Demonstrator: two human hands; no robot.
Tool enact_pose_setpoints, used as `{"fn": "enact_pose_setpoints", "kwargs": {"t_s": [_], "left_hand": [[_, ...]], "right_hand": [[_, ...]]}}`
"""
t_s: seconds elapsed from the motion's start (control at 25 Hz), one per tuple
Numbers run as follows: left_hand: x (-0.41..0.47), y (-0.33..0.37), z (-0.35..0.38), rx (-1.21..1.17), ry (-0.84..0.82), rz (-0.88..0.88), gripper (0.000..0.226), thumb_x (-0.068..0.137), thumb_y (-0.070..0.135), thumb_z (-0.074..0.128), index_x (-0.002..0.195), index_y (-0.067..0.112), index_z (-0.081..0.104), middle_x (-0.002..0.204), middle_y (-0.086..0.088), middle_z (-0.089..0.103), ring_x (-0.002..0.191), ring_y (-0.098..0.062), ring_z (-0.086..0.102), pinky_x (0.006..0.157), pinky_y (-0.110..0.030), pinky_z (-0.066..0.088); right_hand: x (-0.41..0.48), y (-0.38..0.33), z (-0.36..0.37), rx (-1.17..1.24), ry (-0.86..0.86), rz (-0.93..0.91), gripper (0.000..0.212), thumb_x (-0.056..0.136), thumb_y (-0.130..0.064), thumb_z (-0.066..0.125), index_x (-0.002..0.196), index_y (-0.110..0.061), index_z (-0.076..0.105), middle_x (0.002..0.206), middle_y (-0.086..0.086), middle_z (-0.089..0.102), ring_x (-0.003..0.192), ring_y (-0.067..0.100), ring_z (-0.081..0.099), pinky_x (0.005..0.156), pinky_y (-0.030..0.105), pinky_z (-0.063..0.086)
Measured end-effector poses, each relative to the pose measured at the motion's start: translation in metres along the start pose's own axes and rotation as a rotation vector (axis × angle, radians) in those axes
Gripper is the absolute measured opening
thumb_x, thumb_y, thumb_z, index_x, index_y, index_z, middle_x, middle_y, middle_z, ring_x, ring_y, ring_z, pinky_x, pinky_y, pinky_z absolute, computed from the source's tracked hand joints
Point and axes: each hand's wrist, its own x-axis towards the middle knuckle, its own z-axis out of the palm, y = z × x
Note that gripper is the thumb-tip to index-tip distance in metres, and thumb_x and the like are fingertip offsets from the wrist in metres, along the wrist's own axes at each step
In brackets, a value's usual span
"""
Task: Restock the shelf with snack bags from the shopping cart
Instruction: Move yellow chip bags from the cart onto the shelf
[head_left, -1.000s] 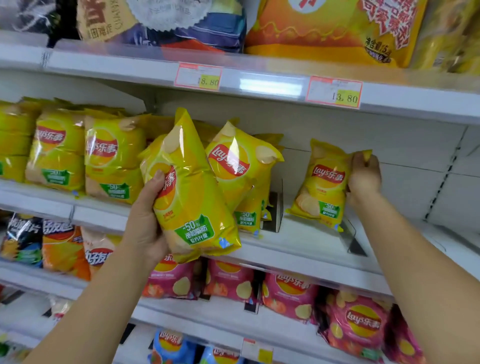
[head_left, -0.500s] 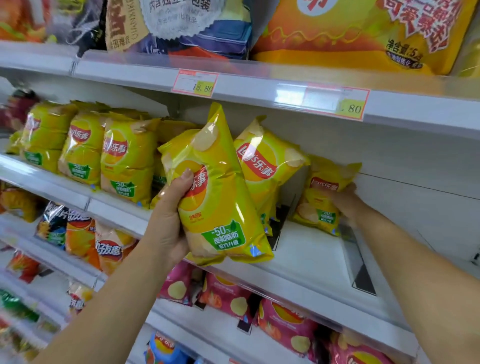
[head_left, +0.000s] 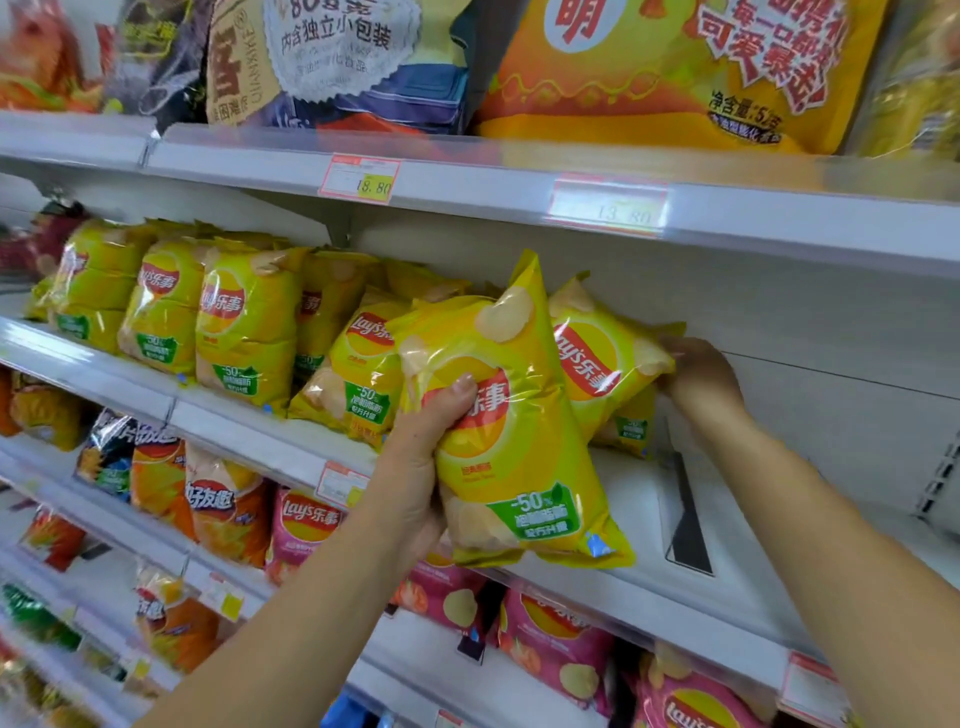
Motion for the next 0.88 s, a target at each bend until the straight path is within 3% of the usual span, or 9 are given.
{"fn": "enact_pose_setpoints", "kwargs": {"t_s": [0.12, 0.2, 0.28, 0.36, 0.44, 0.56, 0.68, 0.8, 0.88], "left_hand": [[0.013, -0.018, 0.023, 0.002, 0.005, -0.003, 0.029, 0.073, 0.026, 0.076, 0.101, 0.018, 0.073, 0.097, -0.008, 0.076, 0.084, -0.023, 0.074, 0.069, -0.039, 0.061], [0.023, -0.027, 0.035, 0.026, -0.017, -0.046, 0.038, 0.073, 0.028, 0.076, 0.109, 0.017, 0.069, 0.100, -0.009, 0.076, 0.088, -0.024, 0.074, 0.073, -0.040, 0.060], [0.031, -0.031, 0.043, 0.099, -0.058, -0.134, 0.035, 0.074, 0.028, 0.077, 0.106, 0.017, 0.069, 0.098, -0.009, 0.076, 0.086, -0.023, 0.074, 0.077, -0.041, 0.061], [0.036, -0.027, 0.046, 0.181, -0.084, -0.192, 0.035, 0.072, 0.030, 0.072, 0.104, 0.018, 0.069, 0.096, -0.009, 0.077, 0.084, -0.023, 0.075, 0.075, -0.039, 0.061], [0.040, -0.019, 0.038, 0.197, -0.052, -0.166, 0.043, 0.070, 0.030, 0.073, 0.110, 0.018, 0.068, 0.098, -0.009, 0.077, 0.085, -0.024, 0.075, 0.069, -0.039, 0.062], [0.041, -0.011, 0.018, 0.233, -0.002, -0.136, 0.056, 0.068, 0.033, 0.076, 0.120, 0.018, 0.064, 0.102, -0.009, 0.076, 0.089, -0.026, 0.074, 0.065, -0.038, 0.060], [0.038, -0.014, 0.010, 0.286, -0.021, -0.146, 0.051, 0.069, 0.034, 0.075, 0.118, 0.021, 0.064, 0.100, -0.007, 0.077, 0.089, -0.024, 0.075, 0.066, -0.037, 0.060], [0.046, -0.018, 0.015, 0.309, -0.032, -0.148, 0.038, 0.073, 0.031, 0.075, 0.108, 0.022, 0.066, 0.097, -0.006, 0.077, 0.086, -0.023, 0.075, 0.070, -0.037, 0.061], [0.059, -0.022, 0.021, 0.372, -0.025, -0.128, 0.050, 0.068, 0.036, 0.078, 0.114, 0.021, 0.065, 0.100, -0.005, 0.077, 0.090, -0.023, 0.074, 0.077, -0.040, 0.061]], "right_hand": [[-0.044, -0.003, -0.015, 0.557, -0.625, 0.228, 0.028, 0.077, 0.012, 0.050, 0.102, 0.004, 0.060, 0.103, 0.023, 0.064, 0.098, 0.034, 0.060, 0.087, 0.043, 0.052], [-0.060, 0.002, -0.017, 0.683, -0.770, 0.256, 0.063, 0.069, -0.010, 0.078, 0.126, 0.002, 0.055, 0.125, 0.024, 0.057, 0.114, 0.035, 0.055, 0.101, 0.050, 0.044], [-0.055, 0.007, -0.011, 0.780, -0.614, 0.296, 0.075, 0.069, -0.032, 0.082, 0.134, -0.006, 0.054, 0.129, 0.019, 0.061, 0.119, 0.034, 0.058, 0.102, 0.053, 0.045], [-0.035, 0.009, -0.012, 0.752, -0.316, 0.268, 0.066, 0.070, -0.033, 0.076, 0.129, -0.010, 0.058, 0.118, 0.015, 0.069, 0.106, 0.029, 0.067, 0.092, 0.052, 0.053], [-0.017, 0.012, -0.019, 0.620, -0.181, 0.197, 0.064, 0.066, -0.033, 0.078, 0.124, -0.013, 0.060, 0.113, 0.012, 0.071, 0.100, 0.027, 0.069, 0.092, 0.051, 0.053], [-0.004, 0.015, -0.012, 0.330, -0.268, 0.156, 0.056, 0.066, -0.029, 0.083, 0.117, -0.018, 0.061, 0.111, 0.008, 0.072, 0.096, 0.023, 0.070, 0.092, 0.048, 0.053], [-0.001, 0.027, 0.013, 0.136, -0.364, 0.187, 0.080, 0.055, -0.047, 0.089, 0.122, -0.019, 0.055, 0.115, 0.004, 0.070, 0.096, 0.022, 0.070, 0.085, 0.045, 0.057], [-0.003, 0.026, 0.017, 0.032, -0.210, 0.184, 0.083, 0.072, -0.039, 0.082, 0.137, -0.013, 0.037, 0.127, 0.007, 0.059, 0.106, 0.024, 0.062, 0.082, 0.032, 0.051], [-0.008, 0.023, 0.009, -0.026, -0.033, 0.175, 0.088, 0.078, -0.044, 0.075, 0.146, -0.013, 0.028, 0.131, 0.013, 0.055, 0.114, 0.029, 0.058, 0.085, 0.030, 0.045]]}}
